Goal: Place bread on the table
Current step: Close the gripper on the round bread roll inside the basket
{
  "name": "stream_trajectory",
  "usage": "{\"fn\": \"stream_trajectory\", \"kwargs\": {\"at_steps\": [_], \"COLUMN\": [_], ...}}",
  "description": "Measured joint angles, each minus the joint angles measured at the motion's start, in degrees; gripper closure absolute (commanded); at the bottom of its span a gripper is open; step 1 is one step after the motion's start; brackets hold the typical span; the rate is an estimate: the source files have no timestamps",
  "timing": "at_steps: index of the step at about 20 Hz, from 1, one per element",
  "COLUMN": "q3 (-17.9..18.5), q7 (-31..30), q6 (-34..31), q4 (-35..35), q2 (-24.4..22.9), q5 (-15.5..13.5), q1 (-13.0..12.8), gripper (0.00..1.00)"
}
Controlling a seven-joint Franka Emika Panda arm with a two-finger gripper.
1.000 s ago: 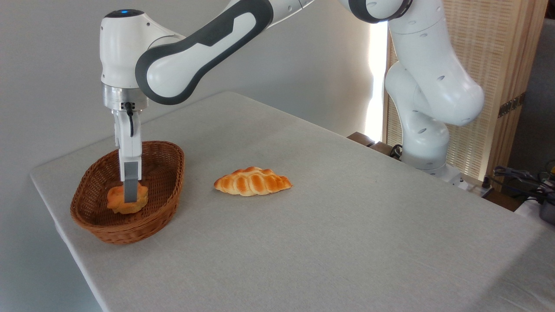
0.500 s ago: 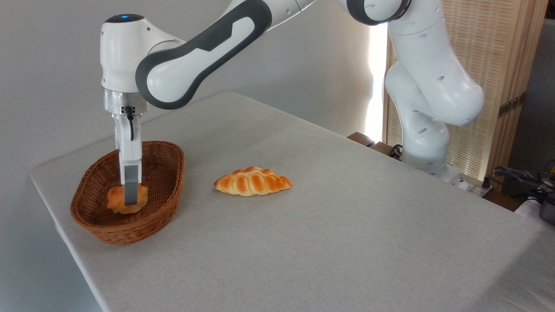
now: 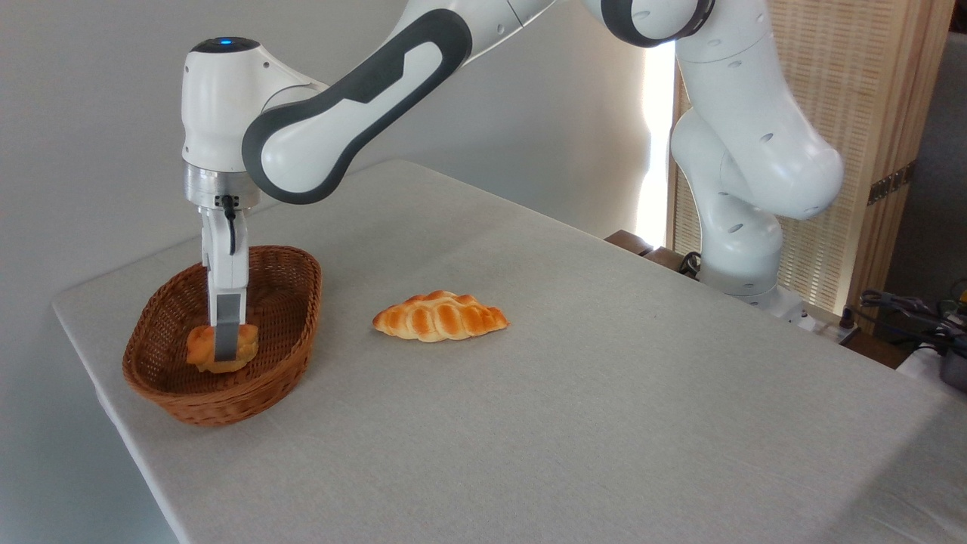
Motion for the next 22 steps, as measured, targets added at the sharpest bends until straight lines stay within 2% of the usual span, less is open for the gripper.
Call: {"fn": "stream_trajectory", "kwargs": {"at_steps": [22], "q3": [0.0], "q7": [0.0], "q6": [0.02], "q4": [0.05], "q2": [-0.31], "q5": [0.0], "q1": [-0.04], "gripper": [0.77]}}
